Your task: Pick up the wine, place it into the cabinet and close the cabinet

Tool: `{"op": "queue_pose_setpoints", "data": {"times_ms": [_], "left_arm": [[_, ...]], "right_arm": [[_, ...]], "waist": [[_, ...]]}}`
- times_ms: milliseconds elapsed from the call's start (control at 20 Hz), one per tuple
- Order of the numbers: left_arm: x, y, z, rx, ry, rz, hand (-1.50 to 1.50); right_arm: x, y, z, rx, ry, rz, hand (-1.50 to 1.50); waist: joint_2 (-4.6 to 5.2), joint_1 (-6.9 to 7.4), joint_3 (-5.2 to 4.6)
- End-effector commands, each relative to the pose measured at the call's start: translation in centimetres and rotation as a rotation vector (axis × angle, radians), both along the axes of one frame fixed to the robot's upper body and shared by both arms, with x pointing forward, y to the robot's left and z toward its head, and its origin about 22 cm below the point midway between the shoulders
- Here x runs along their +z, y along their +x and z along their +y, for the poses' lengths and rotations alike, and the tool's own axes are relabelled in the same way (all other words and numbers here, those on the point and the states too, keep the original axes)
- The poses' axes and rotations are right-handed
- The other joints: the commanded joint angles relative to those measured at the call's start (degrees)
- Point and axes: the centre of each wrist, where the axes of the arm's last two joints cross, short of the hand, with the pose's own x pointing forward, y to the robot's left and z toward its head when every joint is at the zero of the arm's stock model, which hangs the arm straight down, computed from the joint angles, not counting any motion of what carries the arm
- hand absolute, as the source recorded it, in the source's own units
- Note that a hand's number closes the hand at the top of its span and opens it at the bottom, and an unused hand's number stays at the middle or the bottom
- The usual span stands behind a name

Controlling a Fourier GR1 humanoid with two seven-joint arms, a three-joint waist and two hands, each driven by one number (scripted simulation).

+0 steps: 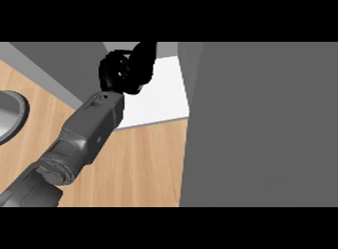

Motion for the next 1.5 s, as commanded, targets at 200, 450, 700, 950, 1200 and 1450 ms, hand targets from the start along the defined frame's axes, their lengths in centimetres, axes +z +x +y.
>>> {"op": "queue_pose_setpoints", "data": {"times_ms": [200, 450, 700, 950, 1200, 1450], "left_arm": [[-0.4, -0.1, 2.3, 0.039, 0.077, 0.043, 1.50], [-0.8, -0.3, 3.2, 0.020, 0.050, 0.052, -1.50], [-0.5, -0.1, 3.8, 0.019, 0.024, 0.073, -1.50], [-0.6, -0.1, 3.4, 0.003, 0.041, 0.055, -1.50], [0.5, 0.4, 4.4, -0.091, 0.071, 0.024, -1.50], [0.8, 0.5, 3.1, -0.321, -0.012, -0.019, -1.50]], "right_arm": [[0.2, -0.5, -0.1, 0.032, -0.010, -0.034, -1.50], [0.3, -1.0, 0.3, 0.041, 0.004, -0.034, -1.50], [0.0, -0.3, 0.4, 0.041, -0.010, -0.021, -1.50], [-0.3, -0.9, 0.5, 0.043, -0.005, -0.025, -1.50], [0.1, -1.0, 0.6, 0.042, 0.001, -0.038, -1.50], [0.1, -0.4, 0.3, 0.017, 0.004, -0.014, -1.50]], "waist": [[0.51, -0.52, -0.12], [0.49, -0.90, -0.33], [0.63, 0.37, -0.21], [0.07, 0.23, -0.21], [-0.48, 1.25, -0.25], [-1.11, 3.26, -0.22]]}}
